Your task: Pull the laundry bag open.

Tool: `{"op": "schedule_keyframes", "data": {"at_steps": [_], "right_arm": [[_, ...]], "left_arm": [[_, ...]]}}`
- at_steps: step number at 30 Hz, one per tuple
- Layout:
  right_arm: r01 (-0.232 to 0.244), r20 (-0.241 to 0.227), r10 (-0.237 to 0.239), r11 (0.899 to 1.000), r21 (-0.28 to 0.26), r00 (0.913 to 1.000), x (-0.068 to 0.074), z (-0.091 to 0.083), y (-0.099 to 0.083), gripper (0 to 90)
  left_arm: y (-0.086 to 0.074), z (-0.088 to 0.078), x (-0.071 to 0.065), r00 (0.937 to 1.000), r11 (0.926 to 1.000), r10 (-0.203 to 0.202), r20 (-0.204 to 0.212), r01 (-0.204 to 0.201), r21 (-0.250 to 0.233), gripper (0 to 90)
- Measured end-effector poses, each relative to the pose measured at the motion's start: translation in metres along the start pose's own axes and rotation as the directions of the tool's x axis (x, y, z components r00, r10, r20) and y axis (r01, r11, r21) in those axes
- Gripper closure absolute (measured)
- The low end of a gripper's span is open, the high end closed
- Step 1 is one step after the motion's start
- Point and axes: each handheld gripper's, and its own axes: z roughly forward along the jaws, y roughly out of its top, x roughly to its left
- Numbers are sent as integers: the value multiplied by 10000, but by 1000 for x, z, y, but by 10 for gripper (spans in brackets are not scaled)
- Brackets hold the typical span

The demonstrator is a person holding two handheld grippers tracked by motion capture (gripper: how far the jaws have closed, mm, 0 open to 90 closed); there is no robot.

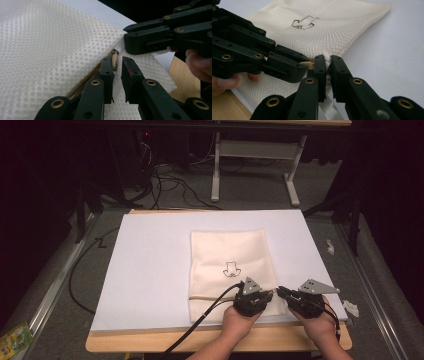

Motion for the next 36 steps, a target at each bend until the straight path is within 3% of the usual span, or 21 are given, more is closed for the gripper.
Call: {"op": "schedule_keyframes", "data": {"at_steps": [5,11,13,24,36], "right_arm": [[15,14,-15,10000,-39,10000,0,0,0,845],[4,40,-4,10000,-26,10000,0,0,0,845],[-5,15,6,10000,-42,10000,1,1,0,844],[146,25,-146,9999,-7,9999,4,2,1,847],[-39,-61,39,10000,60,10000,4,2,5,855]], "left_arm": [[1,1,-1,9998,9993,-185,-45,183,-325,832],[0,2,-1,9999,9990,18,-108,-23,-436,865],[0,0,-1,9997,9991,164,-153,-170,-384,868],[1,-4,3,9999,9997,162,-51,-163,-195,871],[2,-8,5,9997,9996,250,5,-250,-137,873]]}}
